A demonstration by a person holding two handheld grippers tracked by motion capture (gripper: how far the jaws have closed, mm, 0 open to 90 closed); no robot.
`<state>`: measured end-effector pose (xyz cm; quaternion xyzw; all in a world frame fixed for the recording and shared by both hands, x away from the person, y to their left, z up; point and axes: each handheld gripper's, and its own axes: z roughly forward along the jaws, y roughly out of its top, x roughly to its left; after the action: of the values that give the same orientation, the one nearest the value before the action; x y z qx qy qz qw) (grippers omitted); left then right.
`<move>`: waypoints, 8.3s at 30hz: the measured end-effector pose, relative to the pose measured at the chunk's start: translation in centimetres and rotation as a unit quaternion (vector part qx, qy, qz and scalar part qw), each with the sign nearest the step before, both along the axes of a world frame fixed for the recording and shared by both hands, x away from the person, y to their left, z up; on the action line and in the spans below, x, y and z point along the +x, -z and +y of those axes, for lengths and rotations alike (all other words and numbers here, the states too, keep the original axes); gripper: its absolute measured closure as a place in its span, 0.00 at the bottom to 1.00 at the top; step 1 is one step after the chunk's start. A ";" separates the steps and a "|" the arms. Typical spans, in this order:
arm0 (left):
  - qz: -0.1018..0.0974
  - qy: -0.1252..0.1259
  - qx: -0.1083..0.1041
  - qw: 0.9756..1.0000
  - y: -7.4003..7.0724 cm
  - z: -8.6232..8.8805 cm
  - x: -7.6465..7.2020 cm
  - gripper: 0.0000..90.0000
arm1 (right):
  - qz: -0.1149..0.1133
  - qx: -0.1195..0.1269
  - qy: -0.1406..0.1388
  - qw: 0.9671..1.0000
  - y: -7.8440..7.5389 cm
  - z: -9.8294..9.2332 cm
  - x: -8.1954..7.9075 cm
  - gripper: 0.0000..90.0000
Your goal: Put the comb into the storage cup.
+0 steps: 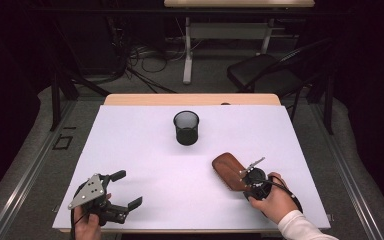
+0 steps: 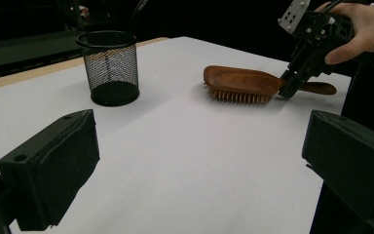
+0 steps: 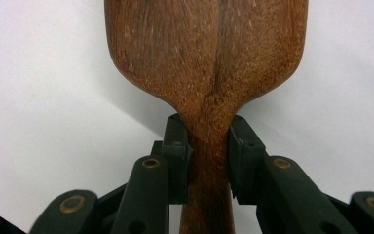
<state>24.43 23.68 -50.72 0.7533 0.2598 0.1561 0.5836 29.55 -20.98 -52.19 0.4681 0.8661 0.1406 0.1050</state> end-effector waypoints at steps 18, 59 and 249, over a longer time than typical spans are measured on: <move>0.002 0.000 0.002 1.000 0.0 -0.1 0.0 0.00 | -0.039 0.022 0.000 0.999 0.0 -0.8 -0.6 0.80; 0.002 -0.001 0.003 1.000 0.1 -0.1 0.1 0.00 | -0.148 0.126 0.016 0.981 -2.5 -1.9 -1.2 0.80; 0.150 0.012 -0.040 0.988 -7.7 -5.7 7.9 0.01 | -0.340 0.264 -0.061 0.901 -4.7 6.1 -0.9 0.80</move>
<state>32.32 18.01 -43.04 0.7473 0.3416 0.0240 0.5694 28.64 -14.88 -47.45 0.3492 0.7358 0.5202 0.2569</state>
